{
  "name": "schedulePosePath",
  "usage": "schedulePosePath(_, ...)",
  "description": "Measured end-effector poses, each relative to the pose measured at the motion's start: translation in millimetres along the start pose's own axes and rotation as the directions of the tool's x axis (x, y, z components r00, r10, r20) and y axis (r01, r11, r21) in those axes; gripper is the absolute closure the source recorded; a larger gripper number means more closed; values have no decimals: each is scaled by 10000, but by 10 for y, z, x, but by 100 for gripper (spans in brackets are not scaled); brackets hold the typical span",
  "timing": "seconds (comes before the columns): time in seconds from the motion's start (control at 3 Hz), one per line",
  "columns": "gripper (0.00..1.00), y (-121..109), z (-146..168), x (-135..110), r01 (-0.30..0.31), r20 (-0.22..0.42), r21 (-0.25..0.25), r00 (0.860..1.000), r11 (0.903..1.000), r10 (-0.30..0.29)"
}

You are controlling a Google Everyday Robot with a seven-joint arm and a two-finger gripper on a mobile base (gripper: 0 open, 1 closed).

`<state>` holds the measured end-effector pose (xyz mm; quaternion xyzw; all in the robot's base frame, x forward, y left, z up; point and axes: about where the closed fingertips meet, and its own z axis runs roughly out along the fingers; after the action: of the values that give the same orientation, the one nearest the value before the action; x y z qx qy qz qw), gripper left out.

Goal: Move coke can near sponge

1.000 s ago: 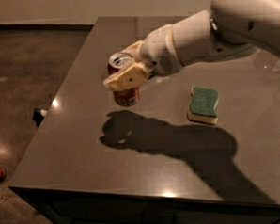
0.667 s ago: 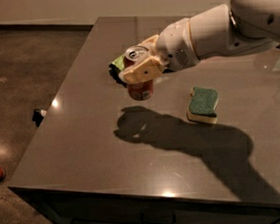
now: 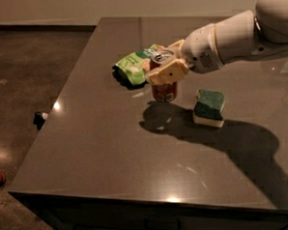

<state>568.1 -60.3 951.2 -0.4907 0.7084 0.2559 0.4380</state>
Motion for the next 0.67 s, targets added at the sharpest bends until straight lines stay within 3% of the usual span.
schedulePosePath(0.33,100,-99,-39,159,-271,-70,196,9996,9994,272)
schedulePosePath(0.67,82,-166,-100,305,-531,-60,511,9986,9973,535)
